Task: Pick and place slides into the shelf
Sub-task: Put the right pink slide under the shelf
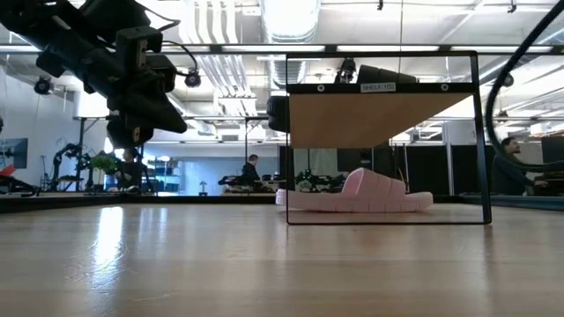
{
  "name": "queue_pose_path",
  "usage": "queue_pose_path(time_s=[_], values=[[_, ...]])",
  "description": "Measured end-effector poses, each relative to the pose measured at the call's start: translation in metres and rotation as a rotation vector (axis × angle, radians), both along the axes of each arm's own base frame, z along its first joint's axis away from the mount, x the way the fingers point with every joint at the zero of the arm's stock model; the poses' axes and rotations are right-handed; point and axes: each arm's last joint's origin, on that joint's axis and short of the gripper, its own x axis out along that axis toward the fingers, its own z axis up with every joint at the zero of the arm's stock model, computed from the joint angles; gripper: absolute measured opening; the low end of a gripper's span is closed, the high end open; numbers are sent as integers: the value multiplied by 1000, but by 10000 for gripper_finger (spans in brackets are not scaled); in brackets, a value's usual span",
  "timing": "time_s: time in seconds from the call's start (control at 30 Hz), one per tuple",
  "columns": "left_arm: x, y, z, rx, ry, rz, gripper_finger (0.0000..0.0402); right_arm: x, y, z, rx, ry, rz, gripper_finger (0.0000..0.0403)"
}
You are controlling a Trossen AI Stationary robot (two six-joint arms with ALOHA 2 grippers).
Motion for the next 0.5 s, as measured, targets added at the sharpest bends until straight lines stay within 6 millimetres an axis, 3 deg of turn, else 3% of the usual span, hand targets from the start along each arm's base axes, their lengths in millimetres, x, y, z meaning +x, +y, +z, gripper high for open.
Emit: queue_pose_path(time_s=[0.23,0.5], values=[[0,0,0,-21,0,13,0,1,-7,-19,118,-67,10,198],[0,0,1,-43,-1,27,0,2,-15,-27,117,-77,-55,50]])
